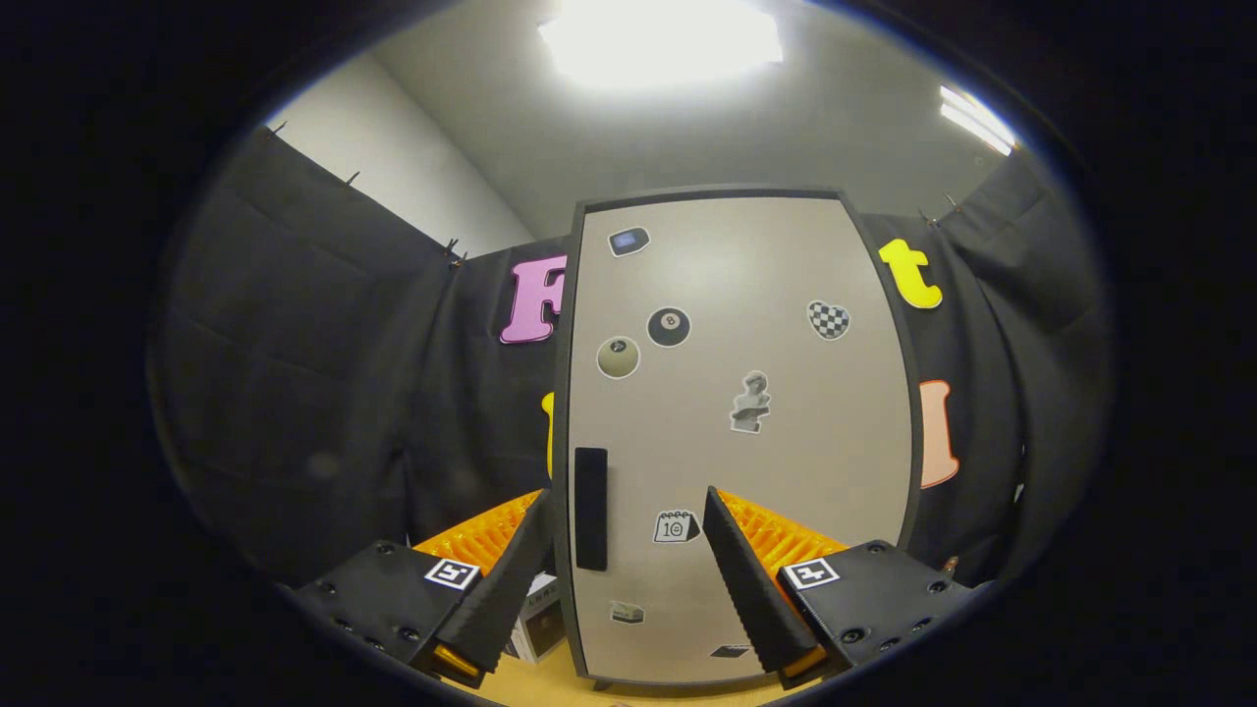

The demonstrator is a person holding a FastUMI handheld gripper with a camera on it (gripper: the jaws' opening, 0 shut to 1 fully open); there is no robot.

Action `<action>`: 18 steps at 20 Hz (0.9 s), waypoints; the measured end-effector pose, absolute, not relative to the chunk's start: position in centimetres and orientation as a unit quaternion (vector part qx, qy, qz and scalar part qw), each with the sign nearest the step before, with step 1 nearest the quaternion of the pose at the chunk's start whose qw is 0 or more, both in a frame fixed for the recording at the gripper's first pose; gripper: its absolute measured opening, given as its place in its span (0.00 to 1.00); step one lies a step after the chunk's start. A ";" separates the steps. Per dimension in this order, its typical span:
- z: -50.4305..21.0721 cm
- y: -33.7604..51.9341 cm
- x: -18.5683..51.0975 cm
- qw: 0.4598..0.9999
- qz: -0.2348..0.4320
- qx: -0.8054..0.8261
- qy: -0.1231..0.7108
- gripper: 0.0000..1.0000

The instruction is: Open the shoe cabinet door, grab the shoes and put them into the shoe cabinet, then close the shoe cabinet door.

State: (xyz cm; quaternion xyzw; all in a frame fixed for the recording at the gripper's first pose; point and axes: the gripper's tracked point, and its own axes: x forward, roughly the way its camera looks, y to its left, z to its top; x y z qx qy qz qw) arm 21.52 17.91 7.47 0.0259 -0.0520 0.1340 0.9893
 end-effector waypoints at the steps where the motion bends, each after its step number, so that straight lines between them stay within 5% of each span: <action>1: 7.5 18.5 22.2 0.989 0.137 0.027 -0.051 0.96; 14: 4.8 23.1 30.3 0.988 0.150 0.034 -0.005 0.96; 18: 2.7 23.8 31.2 0.988 0.153 0.026 0.024 0.89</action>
